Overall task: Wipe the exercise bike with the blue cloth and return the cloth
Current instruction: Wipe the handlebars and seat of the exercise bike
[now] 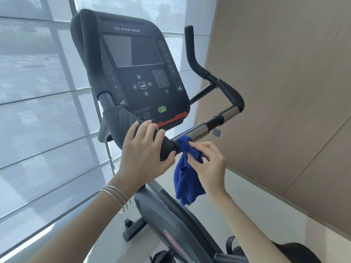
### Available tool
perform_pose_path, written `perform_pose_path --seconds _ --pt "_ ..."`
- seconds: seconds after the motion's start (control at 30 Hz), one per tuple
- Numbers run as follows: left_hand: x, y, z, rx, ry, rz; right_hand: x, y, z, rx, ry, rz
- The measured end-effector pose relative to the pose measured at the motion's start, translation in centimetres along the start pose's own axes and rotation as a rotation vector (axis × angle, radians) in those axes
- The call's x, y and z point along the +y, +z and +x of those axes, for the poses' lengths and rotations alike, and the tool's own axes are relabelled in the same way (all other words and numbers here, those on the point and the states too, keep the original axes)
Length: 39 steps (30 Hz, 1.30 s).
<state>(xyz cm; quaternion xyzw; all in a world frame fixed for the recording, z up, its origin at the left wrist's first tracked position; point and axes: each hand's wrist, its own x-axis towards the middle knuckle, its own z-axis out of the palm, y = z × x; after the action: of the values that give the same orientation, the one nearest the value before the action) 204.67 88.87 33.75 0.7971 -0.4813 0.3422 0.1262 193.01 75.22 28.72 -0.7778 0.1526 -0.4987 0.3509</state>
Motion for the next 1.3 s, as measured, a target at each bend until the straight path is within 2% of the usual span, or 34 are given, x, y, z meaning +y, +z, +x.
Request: perform_pose_path --seconds 0.1,0.23,0.33,0.53,0.67,0.8,0.87,1.07,1.2,1.3 --pt "0.0 0.0 0.0 0.008 0.009 0.008 -0.2 -0.5 1.0 -0.063 -0.019 0.001" --pt "0.0 -0.4 -0.1 -0.035 0.001 0.011 1.0 -1.4 4.0 0.082 0.161 0.014" --pt "0.2 -0.5 -0.1 -0.058 -0.015 0.003 1.4 -1.1 4.3 0.154 0.211 -0.001" --pt "0.3 -0.6 0.0 -0.078 -0.028 -0.002 0.1 -0.4 1.6 -0.047 0.042 0.031" --pt "0.4 -1.1 0.1 -0.14 -0.033 -0.003 0.0 -1.9 3.0 -0.156 0.081 0.074" --pt "0.2 -1.4 0.3 -0.189 -0.02 0.0 0.0 -2.3 4.7 -0.121 0.113 0.163" --pt "-0.2 -1.6 0.5 -0.209 0.015 -0.003 -0.2 -2.1 5.5 -0.099 0.096 0.158" --pt "-2.7 -1.7 1.9 -0.263 0.174 -0.066 -0.3 -1.2 5.3 -0.083 -0.082 -0.106" --pt "-4.6 -1.4 3.0 -0.291 0.313 -0.115 -0.6 -0.7 5.1 -0.067 -0.074 -0.181" --pt "-6.5 -1.1 3.7 -0.302 0.413 -0.164 -1.1 -0.7 4.8 -0.086 0.047 -0.127"
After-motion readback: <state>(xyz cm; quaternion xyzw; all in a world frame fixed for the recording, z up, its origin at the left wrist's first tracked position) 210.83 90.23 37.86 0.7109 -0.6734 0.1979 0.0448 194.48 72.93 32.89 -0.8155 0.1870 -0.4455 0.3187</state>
